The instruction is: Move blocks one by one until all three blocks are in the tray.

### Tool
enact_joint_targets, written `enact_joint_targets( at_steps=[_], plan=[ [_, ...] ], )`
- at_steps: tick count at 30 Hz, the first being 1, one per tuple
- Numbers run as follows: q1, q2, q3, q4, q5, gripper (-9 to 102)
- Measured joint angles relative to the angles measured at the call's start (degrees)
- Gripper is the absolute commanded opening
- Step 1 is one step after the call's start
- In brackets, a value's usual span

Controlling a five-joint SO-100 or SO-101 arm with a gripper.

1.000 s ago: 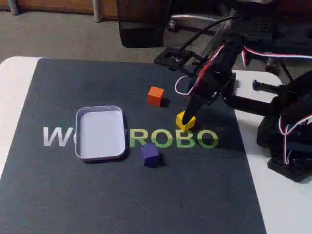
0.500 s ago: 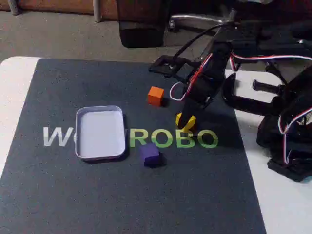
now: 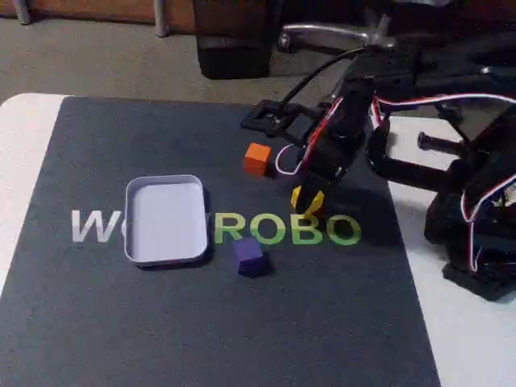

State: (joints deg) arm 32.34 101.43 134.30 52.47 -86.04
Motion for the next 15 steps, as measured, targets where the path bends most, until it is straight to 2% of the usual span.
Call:
enact_joint_targets(
  at_steps=[5, 10, 15],
  plan=[
    [-0.1, -1.8, 0.0, -1.6, -0.1, 9],
    [-0.3, -2.8, -0.1, -2.7, -0.1, -8],
    [-1.1, -2.9, -0.9, -2.9, 0.3, -8]
  ],
)
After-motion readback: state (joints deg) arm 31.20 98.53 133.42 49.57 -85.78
